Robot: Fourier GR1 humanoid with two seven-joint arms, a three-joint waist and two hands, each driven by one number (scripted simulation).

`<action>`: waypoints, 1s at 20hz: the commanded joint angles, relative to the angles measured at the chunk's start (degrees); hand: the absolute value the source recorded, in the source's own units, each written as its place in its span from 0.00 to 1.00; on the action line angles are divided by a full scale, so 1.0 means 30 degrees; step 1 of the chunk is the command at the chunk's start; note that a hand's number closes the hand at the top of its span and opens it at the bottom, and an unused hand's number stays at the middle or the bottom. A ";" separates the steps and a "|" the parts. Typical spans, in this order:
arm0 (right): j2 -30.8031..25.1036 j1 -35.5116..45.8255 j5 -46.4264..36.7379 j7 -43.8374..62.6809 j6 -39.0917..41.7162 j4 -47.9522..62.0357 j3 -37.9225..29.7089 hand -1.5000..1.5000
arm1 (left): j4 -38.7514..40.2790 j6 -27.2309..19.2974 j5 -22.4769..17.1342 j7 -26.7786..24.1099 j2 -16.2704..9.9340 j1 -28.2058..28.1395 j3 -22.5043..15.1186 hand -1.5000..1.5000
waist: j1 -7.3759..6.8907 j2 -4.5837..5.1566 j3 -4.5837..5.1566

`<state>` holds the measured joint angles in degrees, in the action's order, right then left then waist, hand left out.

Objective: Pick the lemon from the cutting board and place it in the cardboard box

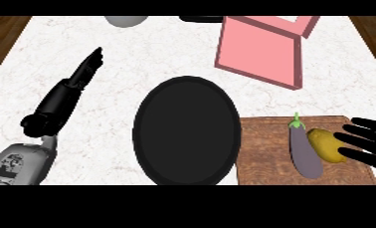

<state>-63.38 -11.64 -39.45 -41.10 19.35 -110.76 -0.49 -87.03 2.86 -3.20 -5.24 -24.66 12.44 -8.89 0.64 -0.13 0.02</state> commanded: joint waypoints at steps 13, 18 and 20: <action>0.5330 0.1249 -0.6670 0.1788 -0.0259 0.1020 0.2010 0.00 | -0.0797 0.1043 0.1487 0.0456 0.1258 -0.0246 0.0863 0.50 | -0.0285 0.0042 -0.0009; 0.5728 0.2305 -0.7533 -0.0758 -0.1416 0.4058 0.1327 0.00 | -0.0977 0.1300 0.1890 0.0869 0.1815 -0.0068 0.1175 0.50 | -0.0282 0.0048 -0.0014; 0.6051 0.2384 -0.7567 -0.0906 -0.0506 0.3447 0.1091 0.00 | 0.0106 0.1179 0.2290 -0.0042 0.2268 -0.0437 0.1501 0.50 | -0.0213 0.0044 -0.0007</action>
<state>-46.81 -5.48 -59.99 -40.40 19.35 -104.55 3.35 -87.34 6.65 2.28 -4.86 -19.26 12.10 -5.17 -0.02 0.00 0.00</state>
